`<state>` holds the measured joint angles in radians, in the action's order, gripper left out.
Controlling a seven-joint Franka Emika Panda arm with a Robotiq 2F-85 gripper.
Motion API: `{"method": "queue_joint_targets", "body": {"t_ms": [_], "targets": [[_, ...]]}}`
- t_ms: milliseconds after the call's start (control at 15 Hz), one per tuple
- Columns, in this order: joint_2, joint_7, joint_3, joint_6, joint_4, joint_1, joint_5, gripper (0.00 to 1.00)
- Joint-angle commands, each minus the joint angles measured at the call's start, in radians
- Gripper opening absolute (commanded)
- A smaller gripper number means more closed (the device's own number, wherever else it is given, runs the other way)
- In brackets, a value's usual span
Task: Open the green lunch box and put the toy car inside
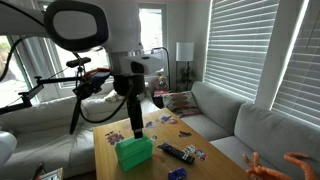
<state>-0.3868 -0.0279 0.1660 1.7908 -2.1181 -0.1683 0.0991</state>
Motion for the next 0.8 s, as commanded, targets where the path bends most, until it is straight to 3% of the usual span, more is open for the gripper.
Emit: {"method": "queue_joint_targets", "body": {"t_ms": [0,400,733], "targets": [[0.001,0.0,0.001,-0.002,0.003,0.001,0.0,1.0],[0.042,-0.018,-0.084,0.02,-0.051,0.071,0.03,1.0],[0.101,-0.002,-0.163,0.01,-0.095,0.12,0.145,1.0]]}}
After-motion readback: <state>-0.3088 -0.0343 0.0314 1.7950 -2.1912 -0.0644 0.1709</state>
